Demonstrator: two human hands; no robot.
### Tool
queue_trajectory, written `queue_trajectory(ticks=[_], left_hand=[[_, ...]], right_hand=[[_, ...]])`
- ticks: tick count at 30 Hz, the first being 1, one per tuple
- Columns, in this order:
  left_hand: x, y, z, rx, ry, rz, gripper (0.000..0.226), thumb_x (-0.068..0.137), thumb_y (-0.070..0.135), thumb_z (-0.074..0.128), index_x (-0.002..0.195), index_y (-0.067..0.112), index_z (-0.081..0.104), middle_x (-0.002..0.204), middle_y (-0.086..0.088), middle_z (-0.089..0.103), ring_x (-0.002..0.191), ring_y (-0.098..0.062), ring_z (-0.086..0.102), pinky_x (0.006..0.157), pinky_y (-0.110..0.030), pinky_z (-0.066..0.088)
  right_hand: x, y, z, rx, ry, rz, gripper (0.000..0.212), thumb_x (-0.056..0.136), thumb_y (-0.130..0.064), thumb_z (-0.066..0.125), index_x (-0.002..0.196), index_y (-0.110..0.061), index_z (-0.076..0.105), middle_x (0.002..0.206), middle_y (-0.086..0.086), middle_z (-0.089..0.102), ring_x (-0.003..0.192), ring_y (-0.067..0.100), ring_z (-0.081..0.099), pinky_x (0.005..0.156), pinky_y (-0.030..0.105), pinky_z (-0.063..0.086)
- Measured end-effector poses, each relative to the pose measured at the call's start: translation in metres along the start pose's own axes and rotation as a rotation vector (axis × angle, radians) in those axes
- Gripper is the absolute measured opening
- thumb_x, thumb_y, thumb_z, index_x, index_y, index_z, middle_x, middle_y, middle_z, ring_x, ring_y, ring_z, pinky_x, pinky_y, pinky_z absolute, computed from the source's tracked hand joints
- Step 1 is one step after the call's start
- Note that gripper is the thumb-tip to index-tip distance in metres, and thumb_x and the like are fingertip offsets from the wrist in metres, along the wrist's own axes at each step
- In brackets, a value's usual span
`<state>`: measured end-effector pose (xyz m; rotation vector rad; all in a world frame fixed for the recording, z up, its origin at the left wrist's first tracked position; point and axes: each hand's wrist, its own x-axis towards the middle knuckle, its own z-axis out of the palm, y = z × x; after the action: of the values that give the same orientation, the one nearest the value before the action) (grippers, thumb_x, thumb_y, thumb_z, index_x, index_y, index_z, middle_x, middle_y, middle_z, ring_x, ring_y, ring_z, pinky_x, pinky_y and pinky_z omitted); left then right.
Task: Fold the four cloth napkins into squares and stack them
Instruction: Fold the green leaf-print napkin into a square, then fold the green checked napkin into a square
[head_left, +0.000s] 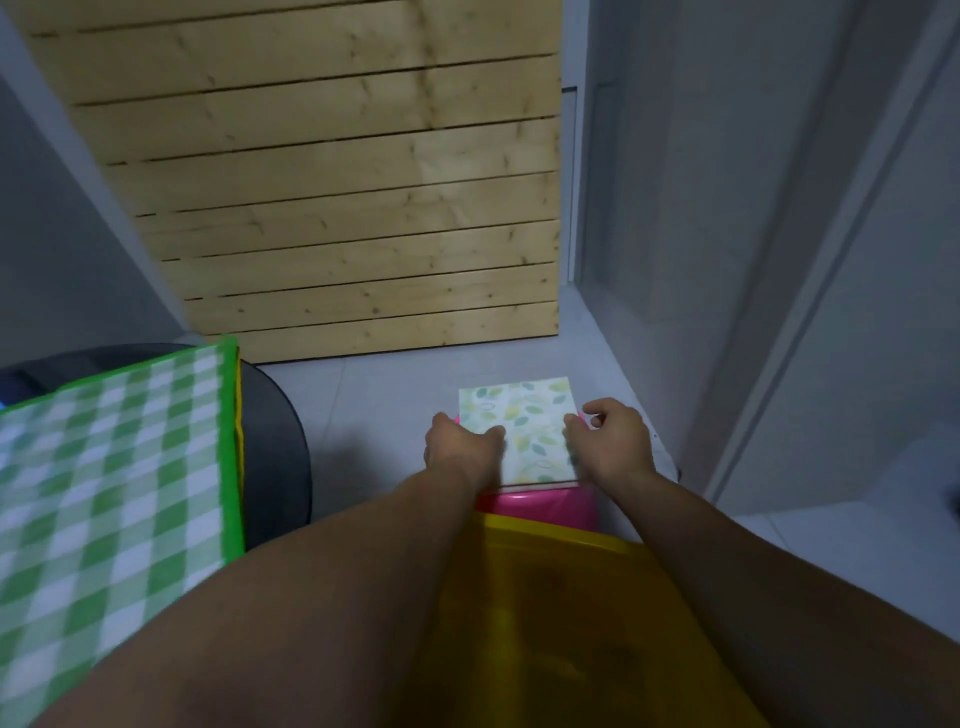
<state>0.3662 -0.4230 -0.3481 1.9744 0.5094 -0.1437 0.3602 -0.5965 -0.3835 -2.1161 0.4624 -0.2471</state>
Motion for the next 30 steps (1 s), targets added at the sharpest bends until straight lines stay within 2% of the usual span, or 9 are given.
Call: queue_trajectory(ticks=[4, 9, 12, 15, 18, 20, 24, 28, 30], left_hand=[[-0.040, 0.040, -0.031, -0.148, 0.048, 0.058, 0.077, 0.090, 0.038, 0.069, 0.150, 0.007, 0.031, 0.148, -0.014, 0.044, 0.133, -0.036, 0.045, 0.107, -0.041, 0.041], [-0.116, 0.077, -0.125, -0.273, -0.043, 0.305, 0.052, 0.091, 0.035, 0.069, 0.134, 0.011, 0.052, 0.120, -0.008, 0.066, 0.111, -0.025, 0.063, 0.086, -0.030, 0.049], [-0.159, 0.060, -0.210, -0.197, -0.055, 0.465, 0.030, 0.089, 0.024, 0.073, 0.113, 0.008, 0.063, 0.097, -0.012, 0.070, 0.091, -0.023, 0.069, 0.083, -0.035, 0.053], [-0.199, 0.017, -0.294, -0.074, -0.083, 0.491, 0.022, 0.085, 0.010, 0.076, 0.101, 0.000, 0.065, 0.079, -0.009, 0.064, 0.071, -0.015, 0.060, 0.076, -0.034, 0.051], [-0.242, -0.033, -0.368, 0.172, -0.138, 0.498, 0.013, 0.084, 0.014, 0.078, 0.092, 0.007, 0.069, 0.067, 0.003, 0.063, 0.062, -0.006, 0.056, 0.063, -0.024, 0.048], [-0.267, -0.066, -0.411, 0.333, -0.142, 0.529, 0.006, 0.085, 0.020, 0.076, 0.084, 0.017, 0.071, 0.066, 0.006, 0.066, 0.060, -0.002, 0.056, 0.060, -0.024, 0.049], [-0.311, -0.120, -0.463, 0.501, -0.119, 0.535, 0.010, 0.083, 0.031, 0.076, 0.076, 0.027, 0.070, 0.073, 0.010, 0.070, 0.066, -0.006, 0.064, 0.064, -0.030, 0.054], [-0.337, -0.163, -0.473, 0.529, -0.118, 0.624, 0.018, 0.079, 0.050, 0.074, 0.088, 0.034, 0.071, 0.092, 0.015, 0.067, 0.088, -0.004, 0.064, 0.080, -0.029, 0.053], [-0.342, -0.177, -0.471, 0.579, -0.141, 0.649, 0.027, 0.078, 0.056, 0.073, 0.097, 0.037, 0.070, 0.108, 0.019, 0.061, 0.105, 0.002, 0.056, 0.094, -0.021, 0.046]], right_hand=[[-0.030, -0.056, -0.018, 0.062, 0.005, -0.127, 0.026, 0.089, -0.037, 0.064, 0.107, -0.018, 0.066, 0.108, 0.000, 0.063, 0.103, 0.018, 0.059, 0.085, 0.030, 0.046], [-0.114, -0.146, -0.044, 0.196, -0.107, -0.282, 0.012, 0.089, -0.032, 0.066, 0.089, -0.021, 0.069, 0.086, -0.011, 0.068, 0.083, 0.004, 0.062, 0.071, 0.022, 0.044], [-0.173, -0.188, -0.048, 0.193, -0.222, -0.394, 0.009, 0.088, -0.029, 0.068, 0.082, -0.023, 0.070, 0.079, -0.008, 0.069, 0.077, 0.007, 0.062, 0.071, 0.025, 0.049], [-0.236, -0.226, -0.043, 0.164, -0.359, -0.472, 0.014, 0.086, -0.026, 0.072, 0.073, -0.022, 0.067, 0.069, -0.006, 0.066, 0.065, 0.007, 0.059, 0.066, 0.028, 0.049], [-0.301, -0.259, -0.035, 0.095, -0.552, -0.528, 0.010, 0.084, -0.026, 0.073, 0.076, -0.021, 0.071, 0.072, -0.004, 0.070, 0.068, 0.008, 0.063, 0.073, 0.032, 0.054], [-0.341, -0.274, -0.032, 0.012, -0.719, -0.595, 0.010, 0.084, -0.030, 0.073, 0.082, -0.020, 0.073, 0.080, -0.004, 0.072, 0.076, 0.009, 0.066, 0.077, 0.031, 0.055], [-0.404, -0.286, -0.025, -0.168, -0.981, -0.690, 0.016, 0.084, -0.038, 0.073, 0.090, -0.023, 0.073, 0.090, -0.006, 0.072, 0.084, 0.005, 0.066, 0.078, 0.025, 0.056], [-0.440, -0.284, -0.008, -0.225, -1.050, -0.724, 0.016, 0.080, -0.034, 0.079, 0.089, -0.022, 0.074, 0.095, -0.007, 0.071, 0.085, -0.001, 0.064, 0.078, 0.021, 0.053], [-0.448, -0.276, 0.001, -0.252, -1.066, -0.742, 0.020, 0.077, -0.038, 0.080, 0.089, -0.025, 0.073, 0.102, -0.009, 0.068, 0.093, -0.003, 0.061, 0.087, 0.024, 0.051]])
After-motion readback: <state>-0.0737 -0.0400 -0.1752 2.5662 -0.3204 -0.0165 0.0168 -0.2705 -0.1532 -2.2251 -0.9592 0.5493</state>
